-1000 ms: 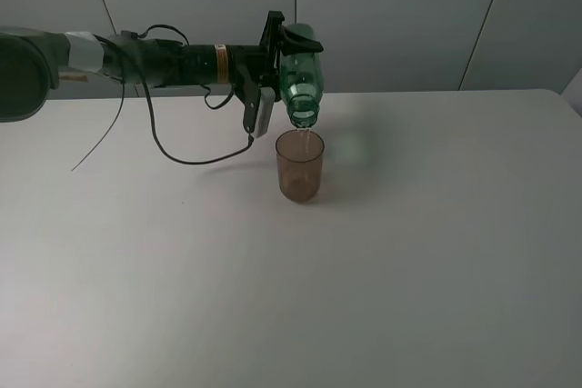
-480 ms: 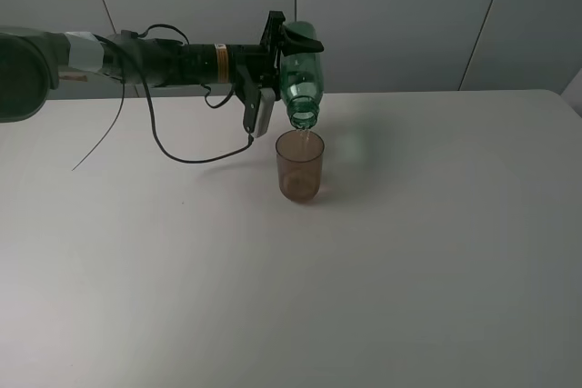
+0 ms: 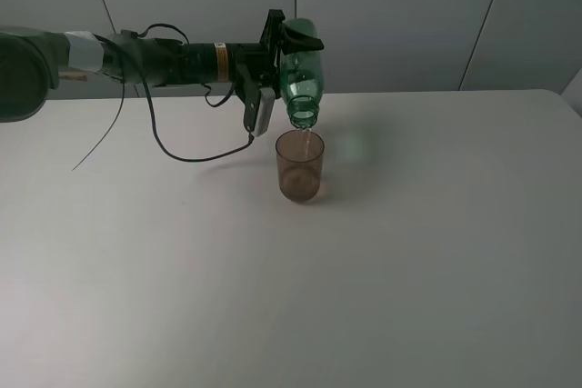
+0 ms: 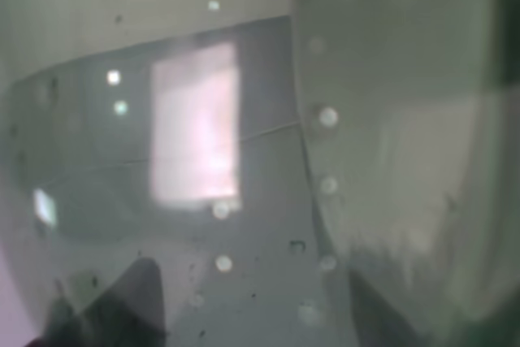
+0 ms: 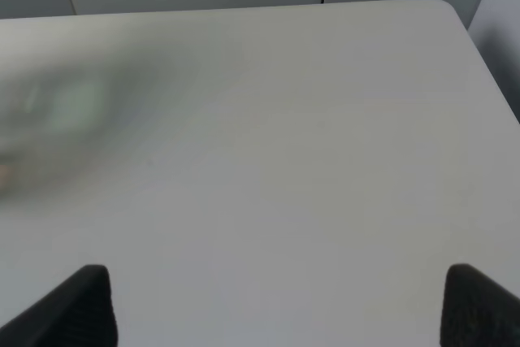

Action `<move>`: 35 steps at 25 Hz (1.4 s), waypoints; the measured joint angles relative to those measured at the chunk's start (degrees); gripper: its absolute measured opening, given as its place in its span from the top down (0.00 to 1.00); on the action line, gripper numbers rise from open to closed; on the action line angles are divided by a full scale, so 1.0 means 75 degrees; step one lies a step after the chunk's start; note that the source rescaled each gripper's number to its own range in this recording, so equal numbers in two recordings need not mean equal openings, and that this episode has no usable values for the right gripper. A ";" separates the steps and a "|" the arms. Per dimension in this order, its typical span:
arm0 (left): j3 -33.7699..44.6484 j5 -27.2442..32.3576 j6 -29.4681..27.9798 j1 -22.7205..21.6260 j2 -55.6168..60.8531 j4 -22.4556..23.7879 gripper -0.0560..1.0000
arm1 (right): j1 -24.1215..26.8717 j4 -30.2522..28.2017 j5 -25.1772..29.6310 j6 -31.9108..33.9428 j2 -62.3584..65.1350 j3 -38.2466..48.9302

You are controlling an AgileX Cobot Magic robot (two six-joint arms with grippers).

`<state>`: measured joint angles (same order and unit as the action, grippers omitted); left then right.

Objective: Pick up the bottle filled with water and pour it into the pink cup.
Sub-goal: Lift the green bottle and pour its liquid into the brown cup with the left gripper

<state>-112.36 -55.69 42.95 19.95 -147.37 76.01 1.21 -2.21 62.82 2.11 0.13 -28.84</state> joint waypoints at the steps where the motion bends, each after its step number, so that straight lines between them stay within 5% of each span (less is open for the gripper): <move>1: -0.0013 -0.0025 0.0035 0.0000 0.0000 -0.0022 0.95 | 0.0000 0.0000 0.0000 0.0000 0.0000 0.0000; 35: -0.0029 -0.0321 0.1170 0.0057 0.0031 -0.0158 0.95 | 0.0000 0.0000 0.0000 0.0000 0.0000 0.0000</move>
<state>-112.58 -58.10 51.73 20.39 -147.14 74.83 1.21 -2.21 62.82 2.11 0.13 -28.84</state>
